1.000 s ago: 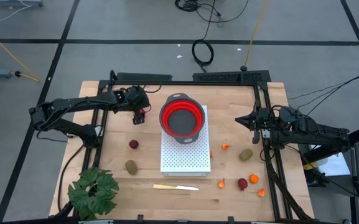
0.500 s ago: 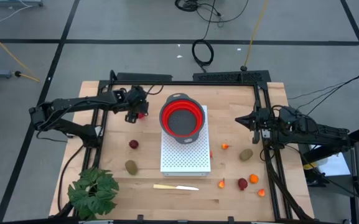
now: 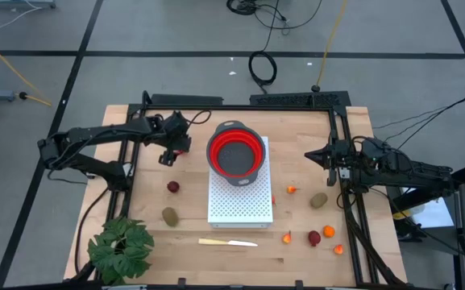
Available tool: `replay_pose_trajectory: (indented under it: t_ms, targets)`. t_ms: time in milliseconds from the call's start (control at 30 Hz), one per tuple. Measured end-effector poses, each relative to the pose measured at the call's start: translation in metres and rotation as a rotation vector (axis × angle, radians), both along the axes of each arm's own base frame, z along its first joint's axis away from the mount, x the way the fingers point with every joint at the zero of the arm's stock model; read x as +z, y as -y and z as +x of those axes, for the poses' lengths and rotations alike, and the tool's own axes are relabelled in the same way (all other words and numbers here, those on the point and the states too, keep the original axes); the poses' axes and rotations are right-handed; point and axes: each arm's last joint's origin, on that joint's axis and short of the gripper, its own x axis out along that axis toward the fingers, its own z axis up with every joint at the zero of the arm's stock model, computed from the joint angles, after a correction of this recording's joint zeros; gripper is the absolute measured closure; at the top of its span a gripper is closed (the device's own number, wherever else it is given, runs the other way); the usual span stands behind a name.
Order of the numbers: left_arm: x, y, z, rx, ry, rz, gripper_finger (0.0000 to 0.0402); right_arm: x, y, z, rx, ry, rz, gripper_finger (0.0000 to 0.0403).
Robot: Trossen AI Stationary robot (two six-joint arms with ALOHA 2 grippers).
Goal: Pick & Place Fruit
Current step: Put the mango into the red strainer bowl on the shelf
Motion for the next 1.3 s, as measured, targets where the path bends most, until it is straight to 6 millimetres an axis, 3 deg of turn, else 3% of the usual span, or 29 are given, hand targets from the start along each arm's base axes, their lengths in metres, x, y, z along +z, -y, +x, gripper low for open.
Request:
replay_pose_trajectory:
  t_ms: [233, 433, 1100, 1300]
  targets:
    - [-0.001, -0.007, -0.006, -0.076, -0.025, -0.016, 0.0062, 0.0, 0.0, 0.0, 0.0, 0.0, 0.0, 0.0399]
    - [-0.015, -0.012, -0.008, -0.127, -0.137, -0.048, 0.0062, 0.0, 0.0, 0.0, 0.0, 0.0, 0.0, 0.0399]
    - [-0.023, -0.037, -0.015, -0.095, -0.111, -0.083, 0.0062, 0.0, 0.0, 0.0, -0.003, 0.004, 0.026, 0.0399]
    - [-0.045, -0.043, -0.01, -0.096, -0.178, -0.145, 0.0062, 0.0, 0.0, 0.0, -0.003, 0.003, 0.026, 0.0399]
